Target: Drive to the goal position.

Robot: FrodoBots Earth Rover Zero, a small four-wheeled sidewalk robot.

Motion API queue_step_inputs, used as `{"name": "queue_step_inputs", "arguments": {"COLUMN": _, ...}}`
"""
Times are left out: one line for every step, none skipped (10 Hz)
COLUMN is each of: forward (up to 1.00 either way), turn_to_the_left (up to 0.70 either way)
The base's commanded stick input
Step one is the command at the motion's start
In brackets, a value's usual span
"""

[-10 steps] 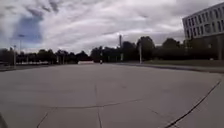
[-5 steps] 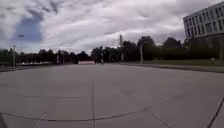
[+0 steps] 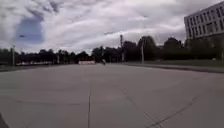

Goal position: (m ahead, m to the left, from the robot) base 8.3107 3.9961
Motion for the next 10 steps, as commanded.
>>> {"name": "queue_step_inputs", "arguments": {"forward": 0.70, "turn_to_the_left": 0.01}}
{"name": "queue_step_inputs", "arguments": {"forward": 0.70, "turn_to_the_left": 0.01}}
{"name": "queue_step_inputs", "arguments": {"forward": 0.70, "turn_to_the_left": 0.01}}
{"name": "queue_step_inputs", "arguments": {"forward": 0.70, "turn_to_the_left": 0.01}}
{"name": "queue_step_inputs", "arguments": {"forward": 0.70, "turn_to_the_left": 0.01}}
{"name": "queue_step_inputs", "arguments": {"forward": 0.70, "turn_to_the_left": 0.01}}
{"name": "queue_step_inputs", "arguments": {"forward": 0.70, "turn_to_the_left": 0.01}}
{"name": "queue_step_inputs", "arguments": {"forward": 0.70, "turn_to_the_left": 0.01}}
{"name": "queue_step_inputs", "arguments": {"forward": 0.70, "turn_to_the_left": 0.01}}
{"name": "queue_step_inputs", "arguments": {"forward": 0.70, "turn_to_the_left": 0.01}}
